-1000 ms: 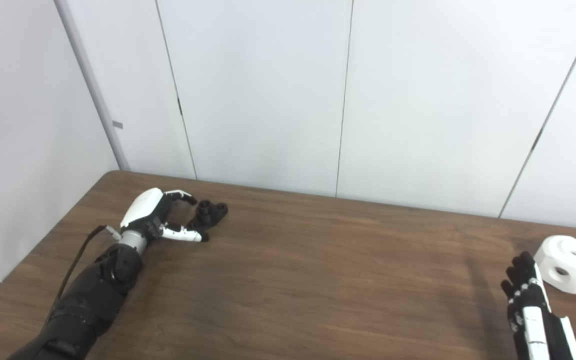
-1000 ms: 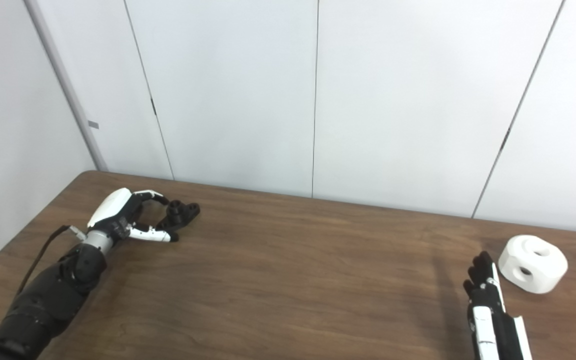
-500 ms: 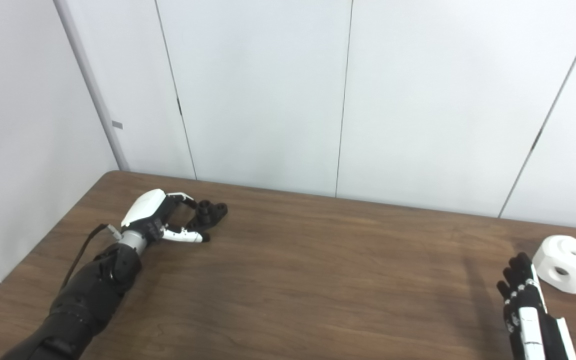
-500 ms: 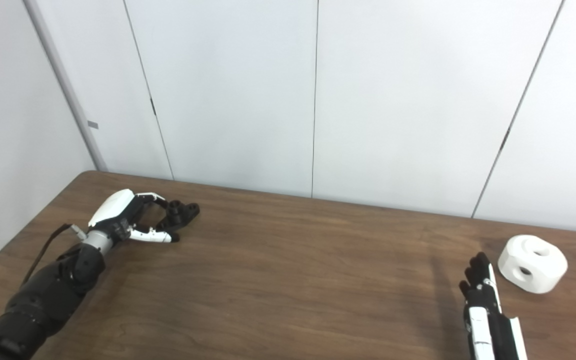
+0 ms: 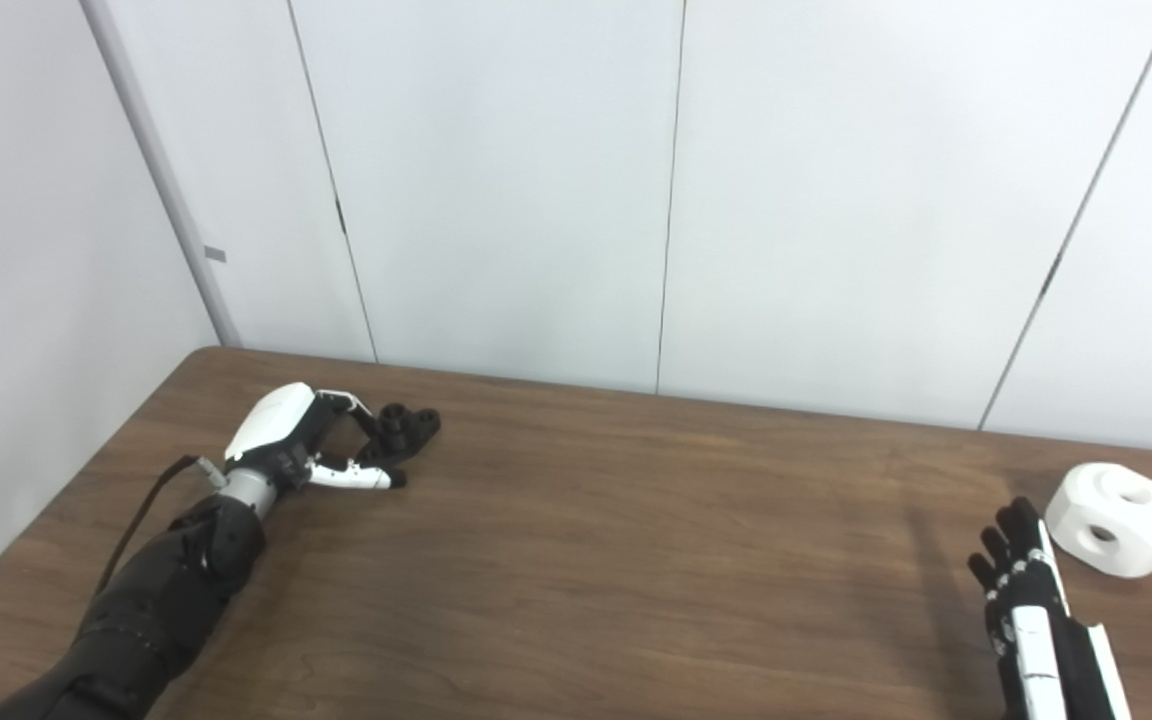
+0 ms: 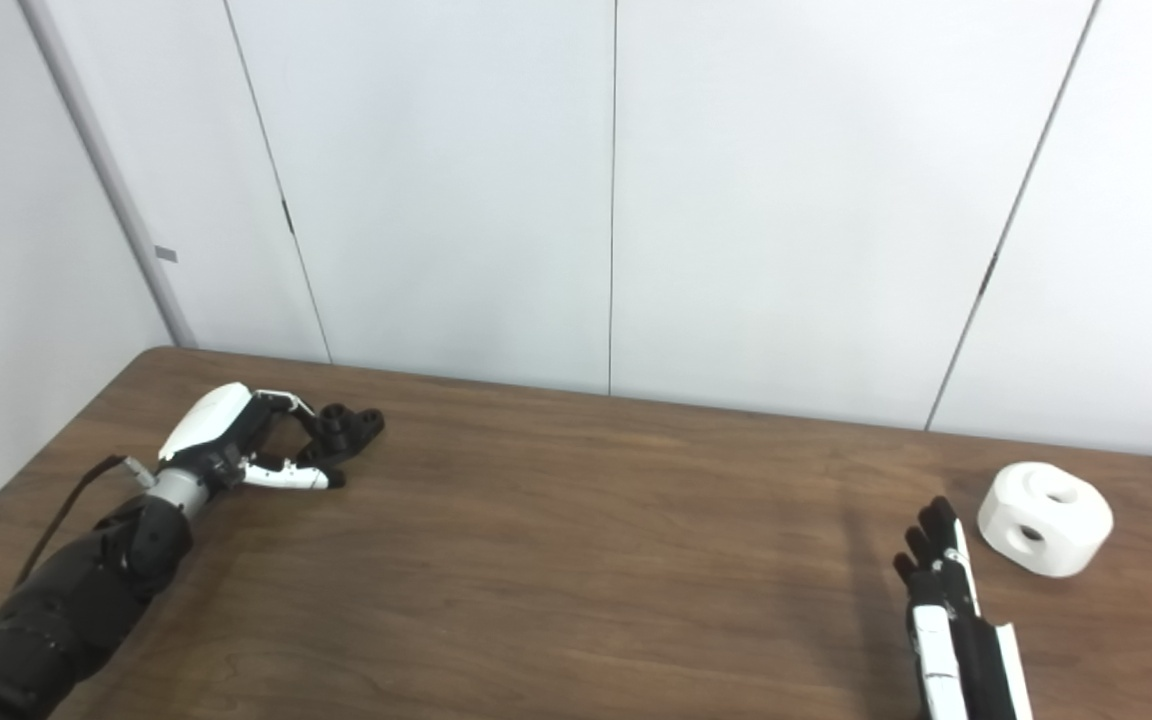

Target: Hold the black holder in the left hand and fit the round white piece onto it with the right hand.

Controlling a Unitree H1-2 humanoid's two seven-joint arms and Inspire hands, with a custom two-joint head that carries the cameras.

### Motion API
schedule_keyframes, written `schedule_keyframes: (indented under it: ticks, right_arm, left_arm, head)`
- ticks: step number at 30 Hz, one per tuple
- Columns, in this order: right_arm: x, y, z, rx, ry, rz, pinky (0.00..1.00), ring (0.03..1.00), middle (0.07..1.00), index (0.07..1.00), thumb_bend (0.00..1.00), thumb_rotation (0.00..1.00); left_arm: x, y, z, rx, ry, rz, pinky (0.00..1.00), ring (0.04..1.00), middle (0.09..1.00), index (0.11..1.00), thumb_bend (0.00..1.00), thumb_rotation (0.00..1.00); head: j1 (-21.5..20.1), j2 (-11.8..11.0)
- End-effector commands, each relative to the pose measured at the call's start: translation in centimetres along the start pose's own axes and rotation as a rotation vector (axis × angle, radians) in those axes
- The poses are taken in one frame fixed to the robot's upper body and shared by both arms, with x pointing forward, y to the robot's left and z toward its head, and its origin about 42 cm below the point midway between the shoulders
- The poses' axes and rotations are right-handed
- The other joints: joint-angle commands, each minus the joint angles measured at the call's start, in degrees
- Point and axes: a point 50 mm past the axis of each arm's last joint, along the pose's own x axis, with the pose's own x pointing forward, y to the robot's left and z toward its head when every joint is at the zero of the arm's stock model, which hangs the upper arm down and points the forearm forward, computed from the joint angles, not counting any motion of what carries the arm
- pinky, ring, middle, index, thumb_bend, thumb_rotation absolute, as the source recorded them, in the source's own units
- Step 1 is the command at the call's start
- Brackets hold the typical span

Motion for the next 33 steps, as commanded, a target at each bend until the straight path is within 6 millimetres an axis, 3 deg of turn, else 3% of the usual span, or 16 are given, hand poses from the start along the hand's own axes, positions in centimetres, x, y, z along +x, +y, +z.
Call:
schedule_keyframes:
  ticks: [1,8,33]
  right_arm:
    - [0.5,0.6,1.2,0.012,-0.072,-0.009,0.96,0.98,0.996,0.996,0.46,0.88]
    - [0.7,0.6,1.3,0.031,-0.086,-0.018,0.96,0.987,0.999,0.998,0.43,0.87]
    - [0.8,0.2,1.6,0.038,-0.091,-0.02,0.95,0.982,0.999,0.999,0.45,0.86]
  left_arm:
    - [0.2,-0.8,0.3,0.042,-0.014,-0.033,0.82,0.835,0.724,0.49,0.53,0.04]
    - [0.3,-1.2,0.5,0.038,-0.028,-0.032,0.85,0.835,0.713,0.488,0.52,0.04]
    - [-0.7,-0.9,1.4,0.069,-0.134,-0.038,0.81,0.835,0.699,0.486,0.52,0.04]
  head:
    - [0.0,0.1]
    - [-0.3,0.0]
    - [0.6,1.2]
